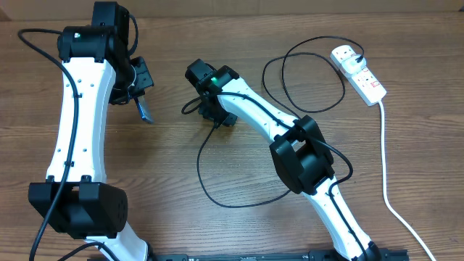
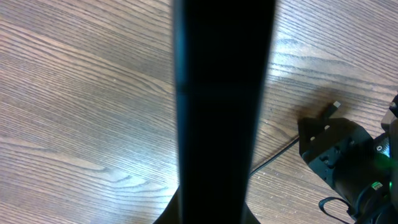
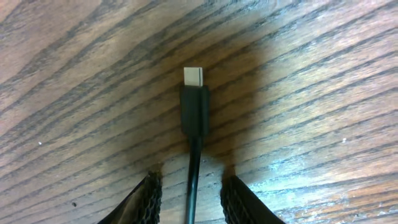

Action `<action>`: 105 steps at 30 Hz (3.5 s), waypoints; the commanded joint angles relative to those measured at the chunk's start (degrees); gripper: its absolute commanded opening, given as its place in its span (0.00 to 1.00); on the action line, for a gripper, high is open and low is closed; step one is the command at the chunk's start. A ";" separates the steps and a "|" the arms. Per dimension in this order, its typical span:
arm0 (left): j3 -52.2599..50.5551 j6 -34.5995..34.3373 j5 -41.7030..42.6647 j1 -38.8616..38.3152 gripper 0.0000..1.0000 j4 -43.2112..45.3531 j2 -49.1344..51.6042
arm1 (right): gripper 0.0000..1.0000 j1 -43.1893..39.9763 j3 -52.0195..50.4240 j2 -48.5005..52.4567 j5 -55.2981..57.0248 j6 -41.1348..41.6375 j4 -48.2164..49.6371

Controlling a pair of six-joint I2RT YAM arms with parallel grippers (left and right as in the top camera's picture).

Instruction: Plug charger to phone and switch on socket

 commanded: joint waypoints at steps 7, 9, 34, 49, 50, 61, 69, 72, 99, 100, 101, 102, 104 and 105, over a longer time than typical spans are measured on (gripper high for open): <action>0.55 -0.76 -0.94 0.31 0.04 0.07 -0.15 | 0.23 -0.68 -0.72 3.10 2.40 0.44 0.55; 0.55 -0.76 -0.94 0.31 0.04 0.07 -0.15 | 0.21 -0.72 -0.70 3.45 2.34 0.42 0.74; 0.55 3.50 5.92 0.31 0.04 3.45 -0.15 | 0.04 -3.17 0.28 0.55 -3.10 -11.13 2.16; 0.57 12.68 58.71 7.91 0.04 24.06 -0.15 | 0.04 -0.20 0.28 -23.89 -19.37 -32.68 2.43; 0.57 11.50 61.29 8.74 0.04 25.64 -0.15 | 0.04 0.44 0.28 -25.09 -19.32 -32.68 2.25; 0.57 8.92 78.12 14.14 0.04 30.97 -0.15 | 0.04 5.99 0.26 -29.83 -19.78 -35.65 0.66; 0.57 16.24 81.96 13.84 0.04 28.50 -0.15 | 0.04 7.06 0.28 -30.95 -23.74 -35.65 2.62; 0.57 18.10 82.03 13.75 0.04 26.88 -0.15 | 0.04 6.80 0.28 -32.11 -23.69 -36.13 2.93; 0.57 25.90 89.59 13.70 0.04 21.09 -0.15 | 0.04 3.93 0.28 -34.05 -30.12 -38.64 4.98; 0.57 25.90 89.59 13.70 0.04 21.09 -0.15 | 0.04 3.93 0.28 -34.05 -30.12 -38.64 4.96; 0.57 25.90 89.64 13.70 0.04 21.09 -0.15 | 0.04 3.93 0.28 -34.07 -30.12 -38.62 4.92; 0.57 25.88 89.90 13.70 0.04 21.11 -0.17 | 0.04 3.93 0.26 -34.05 -30.27 -38.62 4.90; 0.57 25.90 91.19 13.70 0.04 21.29 -0.15 | 0.04 3.93 0.26 -34.05 -31.01 -38.62 4.94; 0.57 25.92 91.97 13.70 0.04 21.44 -0.15 | 0.04 3.93 0.26 -34.05 -31.34 -38.62 5.05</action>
